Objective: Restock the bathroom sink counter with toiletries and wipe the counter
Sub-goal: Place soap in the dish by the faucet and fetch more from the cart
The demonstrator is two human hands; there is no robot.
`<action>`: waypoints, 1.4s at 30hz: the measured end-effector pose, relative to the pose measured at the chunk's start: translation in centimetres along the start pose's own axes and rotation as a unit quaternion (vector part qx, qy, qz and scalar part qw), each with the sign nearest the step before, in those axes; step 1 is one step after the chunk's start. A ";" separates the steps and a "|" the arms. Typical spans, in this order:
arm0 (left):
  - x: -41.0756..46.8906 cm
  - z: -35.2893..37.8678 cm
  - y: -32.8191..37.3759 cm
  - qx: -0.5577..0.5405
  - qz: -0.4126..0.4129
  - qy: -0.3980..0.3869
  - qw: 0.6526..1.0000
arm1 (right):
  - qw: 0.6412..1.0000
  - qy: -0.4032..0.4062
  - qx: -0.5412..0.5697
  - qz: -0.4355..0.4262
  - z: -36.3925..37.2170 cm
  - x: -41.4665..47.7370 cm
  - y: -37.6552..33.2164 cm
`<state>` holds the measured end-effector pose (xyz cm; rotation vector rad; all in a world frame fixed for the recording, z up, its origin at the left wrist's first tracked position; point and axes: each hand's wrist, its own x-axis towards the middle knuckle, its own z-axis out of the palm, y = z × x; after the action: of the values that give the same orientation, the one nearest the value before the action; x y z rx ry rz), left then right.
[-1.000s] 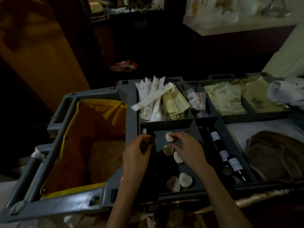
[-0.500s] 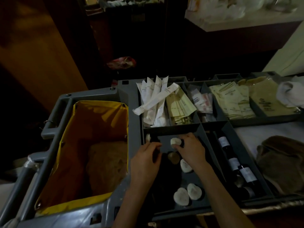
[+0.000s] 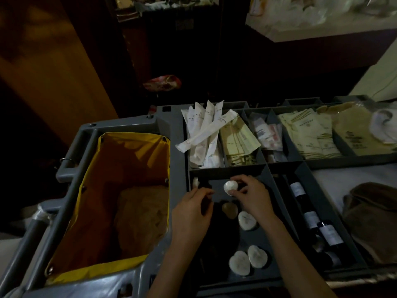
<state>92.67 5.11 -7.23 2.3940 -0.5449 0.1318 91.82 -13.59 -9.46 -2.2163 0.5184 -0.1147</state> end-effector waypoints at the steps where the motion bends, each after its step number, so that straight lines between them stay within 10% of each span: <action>1: 0.0 0.0 0.0 0.009 0.003 0.000 1.000 | 1.000 -0.003 0.004 0.005 0.0 0.1 0.0; 14: 1.1 -0.6 0.9 -0.150 -0.088 -0.026 0.984 | 0.973 -0.016 0.192 -0.125 -2.1 -1.3 -2.0; 30: 2.0 1.3 2.6 -0.082 -0.082 -0.121 0.986 | 0.981 0.001 0.045 -0.191 -2.0 -0.9 0.3; 33: 2.9 1.2 2.9 -0.274 -0.170 -0.159 0.933 | 0.970 0.039 0.089 -0.223 -3.1 -1.5 -0.7; 37: 3.4 0.3 3.8 -0.529 -0.262 -0.209 0.779 | 0.959 0.077 0.151 -0.227 -4.2 -2.0 -1.2; 42: 3.5 0.3 4.5 -0.580 -0.303 -0.187 0.732 | 0.950 0.078 0.169 -0.252 -3.9 -2.0 -1.6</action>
<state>93.95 0.59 -3.96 1.2008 0.0720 -0.7792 89.48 -14.67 -5.59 -1.9605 -0.0026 -0.6065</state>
